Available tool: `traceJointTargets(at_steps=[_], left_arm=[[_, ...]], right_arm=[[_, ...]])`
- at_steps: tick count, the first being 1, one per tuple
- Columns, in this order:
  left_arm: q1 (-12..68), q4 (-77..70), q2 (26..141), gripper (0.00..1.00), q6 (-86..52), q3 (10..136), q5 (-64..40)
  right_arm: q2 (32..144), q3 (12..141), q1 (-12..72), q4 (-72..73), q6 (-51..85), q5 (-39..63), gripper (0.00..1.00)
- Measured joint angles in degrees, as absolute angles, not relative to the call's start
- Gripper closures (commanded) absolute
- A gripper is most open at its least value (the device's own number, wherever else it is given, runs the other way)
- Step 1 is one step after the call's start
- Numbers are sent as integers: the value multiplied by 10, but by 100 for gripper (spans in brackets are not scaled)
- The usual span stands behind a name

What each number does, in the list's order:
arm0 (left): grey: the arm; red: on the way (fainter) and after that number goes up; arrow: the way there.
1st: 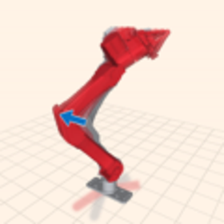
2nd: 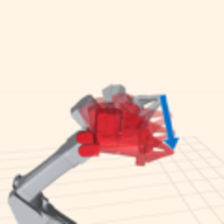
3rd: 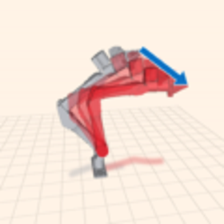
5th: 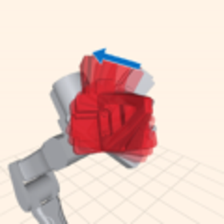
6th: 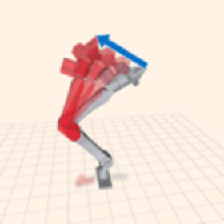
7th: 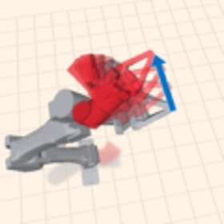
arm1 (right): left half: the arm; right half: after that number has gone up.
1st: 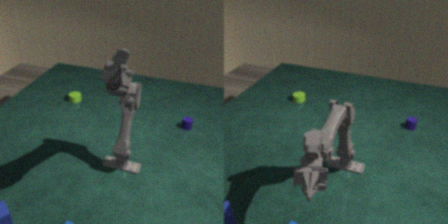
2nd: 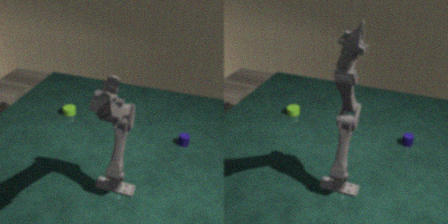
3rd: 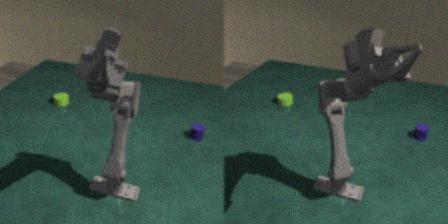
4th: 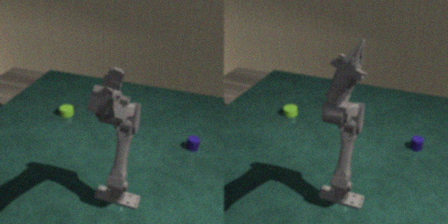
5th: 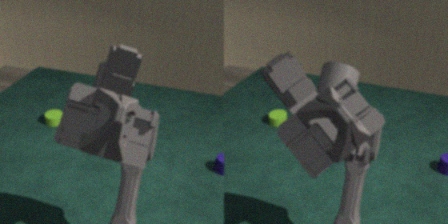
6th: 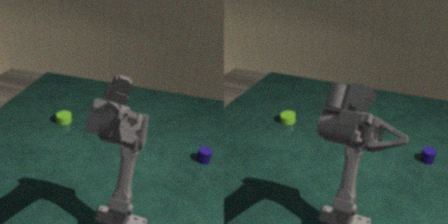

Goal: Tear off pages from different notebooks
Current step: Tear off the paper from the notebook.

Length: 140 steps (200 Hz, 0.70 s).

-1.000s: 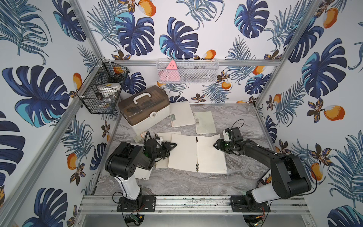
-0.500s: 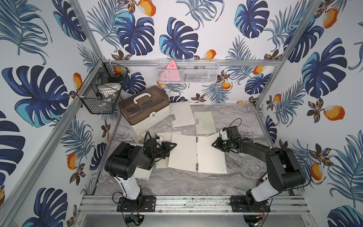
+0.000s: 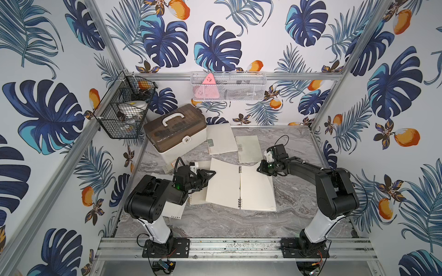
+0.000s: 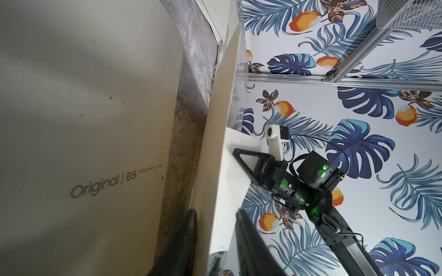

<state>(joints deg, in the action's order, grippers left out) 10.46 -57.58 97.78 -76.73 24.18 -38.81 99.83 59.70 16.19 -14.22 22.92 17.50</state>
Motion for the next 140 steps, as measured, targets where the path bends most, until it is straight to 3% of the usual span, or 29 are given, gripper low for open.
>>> traceJointTargets(at_steps=[15, 57, 140], left_arm=[[105, -564, 977, 75, -765, 247, -388], [105, -533, 965, 100, -762, 258, -388], [124, -399, 876, 100, -746, 259, -320]], right_arm=[[983, 601, 185, -142, 219, 170, 100], [937, 608, 340, -134, 141, 103, 100], [946, 595, 547, -93, 16, 11, 100]])
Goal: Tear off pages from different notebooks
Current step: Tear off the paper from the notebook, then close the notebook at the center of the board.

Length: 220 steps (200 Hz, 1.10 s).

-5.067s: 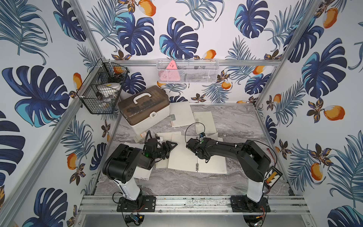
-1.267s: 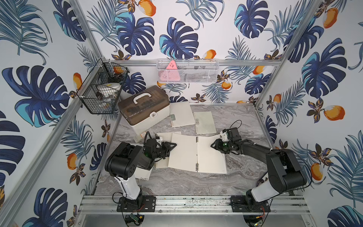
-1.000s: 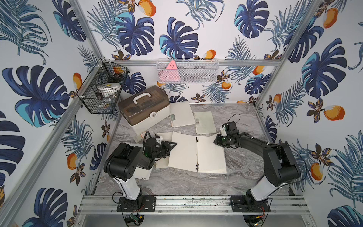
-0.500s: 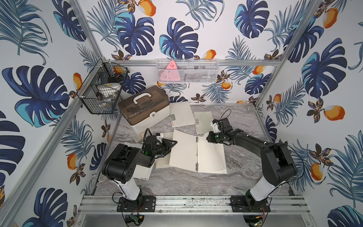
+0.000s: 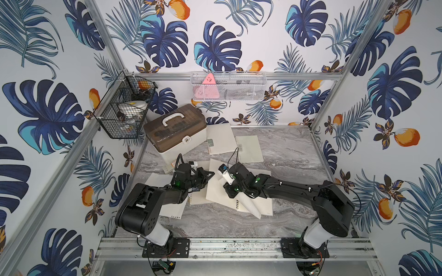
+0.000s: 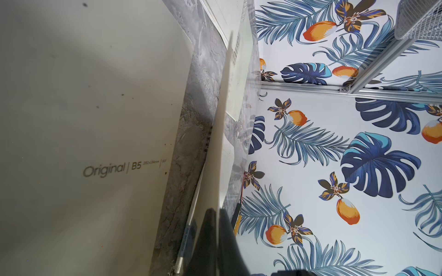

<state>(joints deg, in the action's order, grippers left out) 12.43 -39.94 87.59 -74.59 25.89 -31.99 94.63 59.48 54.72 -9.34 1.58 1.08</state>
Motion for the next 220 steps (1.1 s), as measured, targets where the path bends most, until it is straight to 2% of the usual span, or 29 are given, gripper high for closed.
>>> traceJointTargets(at_steps=[32, 82, 108, 144, 183, 199, 220], left_arm=[[130, -332, 834, 100, -746, 254, -266], [130, -284, 819, 100, -751, 249, -207], [130, -278, 817, 100, -753, 250, -193], [131, -274, 818, 100, -754, 250, -182], [131, -275, 822, 100, -758, 244, -178], [131, -268, 817, 100, -759, 249, -178], [147, -234, 791, 98, -745, 281, -167]], right_arm=[[921, 574, 583, -85, 4, 29, 100], [788, 532, 608, -105, 22, 194, 100], [704, 528, 615, -145, 40, 241, 100], [601, 545, 613, -189, 57, 243, 100], [564, 563, 592, -203, 80, 238, 100], [559, 561, 557, -207, 85, 222, 100], [567, 552, 469, -213, 106, 163, 100]])
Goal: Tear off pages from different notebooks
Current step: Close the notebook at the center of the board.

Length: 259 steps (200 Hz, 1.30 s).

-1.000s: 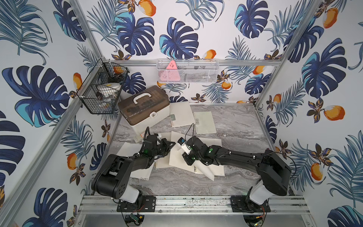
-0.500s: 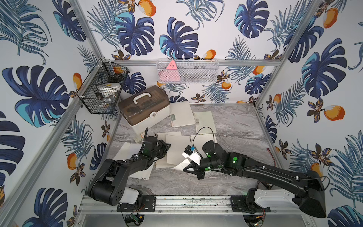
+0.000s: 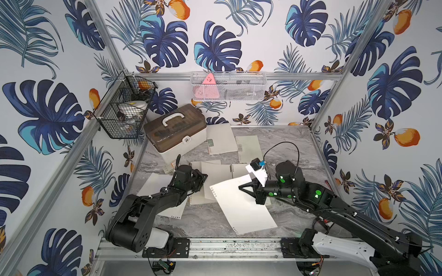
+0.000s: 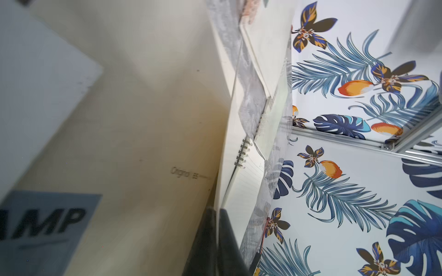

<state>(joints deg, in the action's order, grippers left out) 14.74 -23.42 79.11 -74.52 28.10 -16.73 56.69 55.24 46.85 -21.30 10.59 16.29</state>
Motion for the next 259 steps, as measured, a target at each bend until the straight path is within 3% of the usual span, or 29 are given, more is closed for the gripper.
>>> traceJointTargets(at_steps=[26, 72, 86, 106, 133, 160, 189, 220, 238, 259], left_arm=[[206, -195, 770, 84, -709, 351, -145], [330, -169, 848, 79, -678, 464, -117], [368, -157, 877, 63, -670, 502, -107], [420, -133, 923, 49, -653, 574, -100], [476, -119, 998, 34, -627, 673, -99], [521, -89, 1079, 6, -602, 779, -104], [546, -67, 1136, 1, -585, 851, -118], [516, -64, 1110, 1, -571, 801, -124], [472, -107, 1053, 1, -560, 719, -149], [407, -199, 964, 1, -535, 607, -209]], right_arm=[[574, 538, 351, -230, 148, 69, 100], [604, 528, 176, -260, 204, 22, 100], [618, 527, 119, -272, 209, 48, 100], [623, 527, 48, -298, 216, 88, 100], [585, 533, -1, -326, 212, 102, 100], [575, 555, -32, -358, 204, 88, 100], [543, 598, -45, -405, 204, 30, 100], [524, 664, -46, -421, 203, 9, 100], [538, 668, -47, -395, 201, 100, 100], [574, 621, -44, -298, 230, 303, 100]])
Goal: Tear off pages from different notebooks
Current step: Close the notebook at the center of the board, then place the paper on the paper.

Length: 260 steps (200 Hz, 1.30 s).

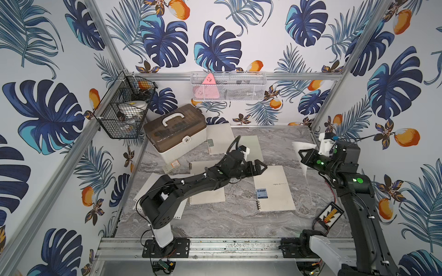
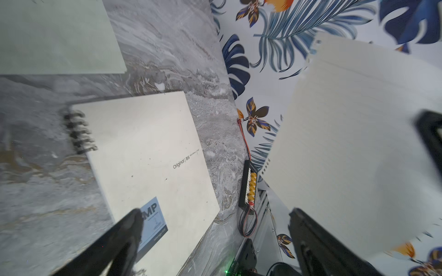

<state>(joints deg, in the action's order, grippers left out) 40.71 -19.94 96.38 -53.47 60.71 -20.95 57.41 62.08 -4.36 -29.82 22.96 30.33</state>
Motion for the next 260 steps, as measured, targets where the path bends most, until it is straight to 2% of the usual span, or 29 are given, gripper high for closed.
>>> traceJointTargets(at_steps=[21, 39, 69, 95, 105, 120, 139, 147, 155, 164, 176, 194, 206, 214, 224, 237, 260], left_arm=[[366, -240, 869, 1, -473, 535, -270], [335, -246, 795, 1, -399, 499, -322], [300, -235, 754, 1, -328, 468, -373], [272, -240, 717, 4, -302, 438, -407], [263, -249, 706, 18, -300, 429, -417], [258, -273, 706, 52, -301, 423, -436], [258, -312, 719, 76, -319, 418, -463], [258, -321, 725, 99, -321, 416, -465], [258, -321, 729, 100, -335, 415, -464], [257, -318, 730, 100, -334, 416, -462], [255, -308, 724, 100, -337, 416, -451], [241, -266, 703, 100, -338, 416, -415], [220, -235, 680, 100, -345, 413, -382], [196, -209, 658, 100, -350, 407, -354], [154, -163, 623, 100, -368, 398, -307], [82, -109, 572, 100, -398, 378, -244], [-94, -14, 508, 100, -456, 338, -168]], right_arm=[[592, 579, -20, -212, 285, 449, 100], [606, 591, 43, -150, 293, 531, 100], [655, 615, 159, -85, 296, 584, 100], [691, 616, 184, -40, 317, 599, 100], [698, 611, 185, -20, 328, 603, 100], [707, 608, 187, -1, 338, 606, 100], [718, 605, 187, 10, 341, 604, 100], [721, 603, 187, 13, 342, 602, 100], [725, 602, 187, 12, 348, 594, 100], [728, 604, 187, 6, 345, 583, 93], [732, 614, 187, -17, 334, 568, 72], [738, 629, 188, -53, 308, 524, 63], [739, 633, 187, -78, 294, 495, 49], [739, 634, 187, -96, 284, 473, 44], [738, 634, 187, -118, 270, 445, 39], [735, 634, 187, -150, 254, 407, 28], [731, 632, 185, -196, 225, 343, 17]])
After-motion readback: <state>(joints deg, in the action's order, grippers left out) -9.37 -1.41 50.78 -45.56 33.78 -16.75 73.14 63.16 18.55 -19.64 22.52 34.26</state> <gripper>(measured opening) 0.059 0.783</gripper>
